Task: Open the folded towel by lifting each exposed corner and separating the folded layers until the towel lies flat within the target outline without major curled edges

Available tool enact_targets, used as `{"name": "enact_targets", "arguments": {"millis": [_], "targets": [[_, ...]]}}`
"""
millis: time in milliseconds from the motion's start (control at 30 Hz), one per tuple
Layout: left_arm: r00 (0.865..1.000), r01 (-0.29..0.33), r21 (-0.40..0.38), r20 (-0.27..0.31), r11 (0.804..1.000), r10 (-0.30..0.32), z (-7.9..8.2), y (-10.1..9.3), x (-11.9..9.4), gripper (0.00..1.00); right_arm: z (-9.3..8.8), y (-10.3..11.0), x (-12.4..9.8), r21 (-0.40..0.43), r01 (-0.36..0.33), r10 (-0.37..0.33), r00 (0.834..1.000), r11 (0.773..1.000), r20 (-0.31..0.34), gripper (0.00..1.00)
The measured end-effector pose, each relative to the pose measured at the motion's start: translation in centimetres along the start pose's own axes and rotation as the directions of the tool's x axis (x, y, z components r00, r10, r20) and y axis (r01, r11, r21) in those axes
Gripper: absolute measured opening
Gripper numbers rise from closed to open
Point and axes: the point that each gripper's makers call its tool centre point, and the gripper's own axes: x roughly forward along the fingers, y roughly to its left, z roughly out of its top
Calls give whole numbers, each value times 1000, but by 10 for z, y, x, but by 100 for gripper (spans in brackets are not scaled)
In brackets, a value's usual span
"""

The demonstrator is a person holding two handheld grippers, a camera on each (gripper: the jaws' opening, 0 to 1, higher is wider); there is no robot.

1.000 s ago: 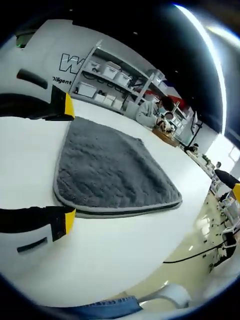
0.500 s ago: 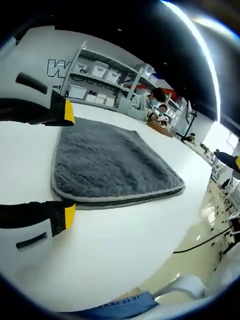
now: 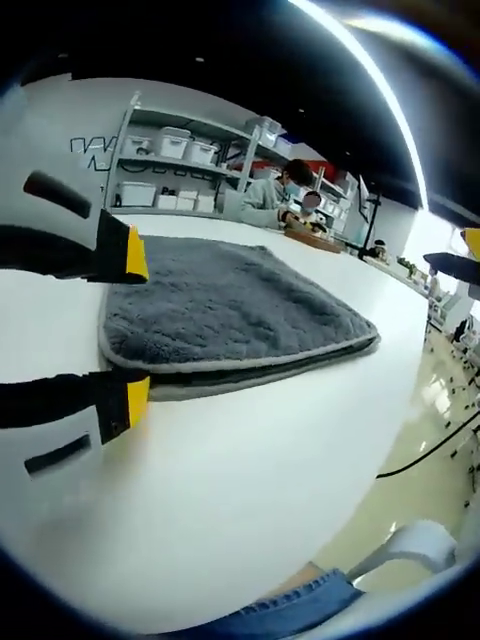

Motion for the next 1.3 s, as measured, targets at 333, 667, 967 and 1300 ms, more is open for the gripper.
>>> {"name": "enact_targets", "arguments": {"millis": [333, 667, 967, 1300], "targets": [[985, 169, -186, 3, 968, -171, -3, -18, 6, 8, 1, 0, -2, 5, 1, -1, 1000, 1000, 7, 99], [967, 246, -379, 30, 892, -254, 0, -21, 3, 7, 0, -2, -1, 15, 8, -8, 1000, 1000, 6, 99], [912, 409, -451, 179, 793, -369, 42, -44, -14, 7, -2, -2, -1, 18, 12, -13, 1000, 1000, 3, 99], [844, 536, -499, 307, 680, -440, 80, -58, -26, 7, -2, -3, -2, 25, 16, -16, 1000, 1000, 4, 98]]}}
